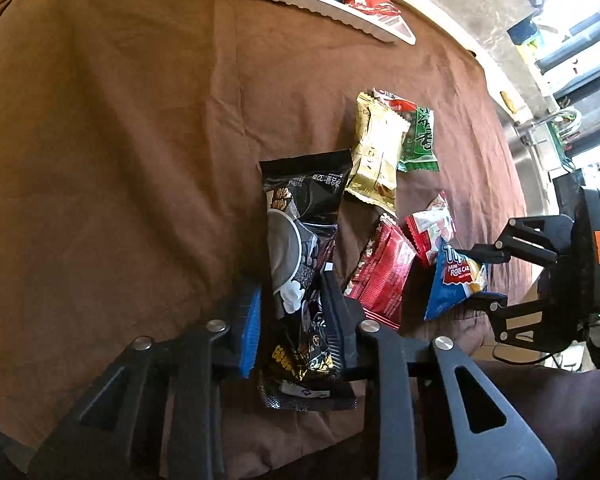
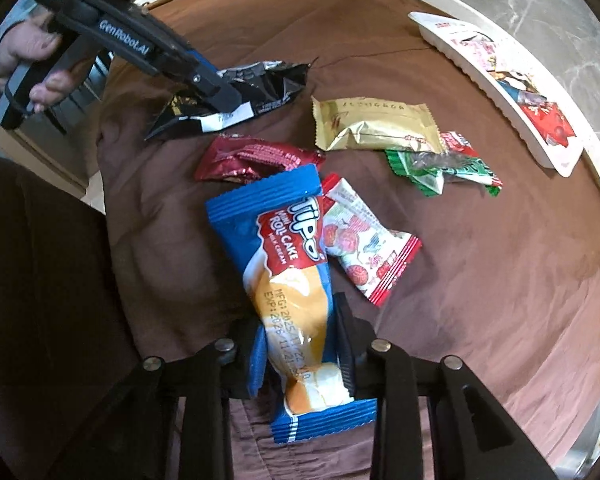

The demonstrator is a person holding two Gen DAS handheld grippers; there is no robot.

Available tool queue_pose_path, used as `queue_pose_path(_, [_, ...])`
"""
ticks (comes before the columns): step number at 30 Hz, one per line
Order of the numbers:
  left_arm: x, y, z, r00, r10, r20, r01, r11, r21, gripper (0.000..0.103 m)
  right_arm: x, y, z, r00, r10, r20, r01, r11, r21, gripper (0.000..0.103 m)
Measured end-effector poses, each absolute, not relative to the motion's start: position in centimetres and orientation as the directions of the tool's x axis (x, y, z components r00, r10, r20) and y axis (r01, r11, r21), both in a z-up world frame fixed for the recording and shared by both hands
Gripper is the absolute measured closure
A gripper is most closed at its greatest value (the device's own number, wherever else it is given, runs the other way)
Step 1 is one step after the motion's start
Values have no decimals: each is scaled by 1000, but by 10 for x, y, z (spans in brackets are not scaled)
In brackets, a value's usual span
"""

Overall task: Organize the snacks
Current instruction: 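Carry both packets over the white tray and open both tools to drop them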

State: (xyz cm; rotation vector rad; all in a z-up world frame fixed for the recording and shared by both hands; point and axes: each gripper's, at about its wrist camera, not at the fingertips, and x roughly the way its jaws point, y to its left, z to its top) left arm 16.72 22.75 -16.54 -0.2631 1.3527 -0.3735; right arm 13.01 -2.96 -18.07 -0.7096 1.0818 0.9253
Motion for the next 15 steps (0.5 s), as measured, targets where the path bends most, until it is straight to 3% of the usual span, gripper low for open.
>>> queue_pose_path(7, [166, 227, -161, 178, -428, -886, 117, 903, -412, 90, 139, -47, -170, 99, 364, -926, -826, 549, 127, 74])
queue_pose_path(15, [172, 228, -151, 192, -454, -870, 117, 891, -439, 91, 161, -63, -152, 67, 489, -870, -727, 621, 294, 74])
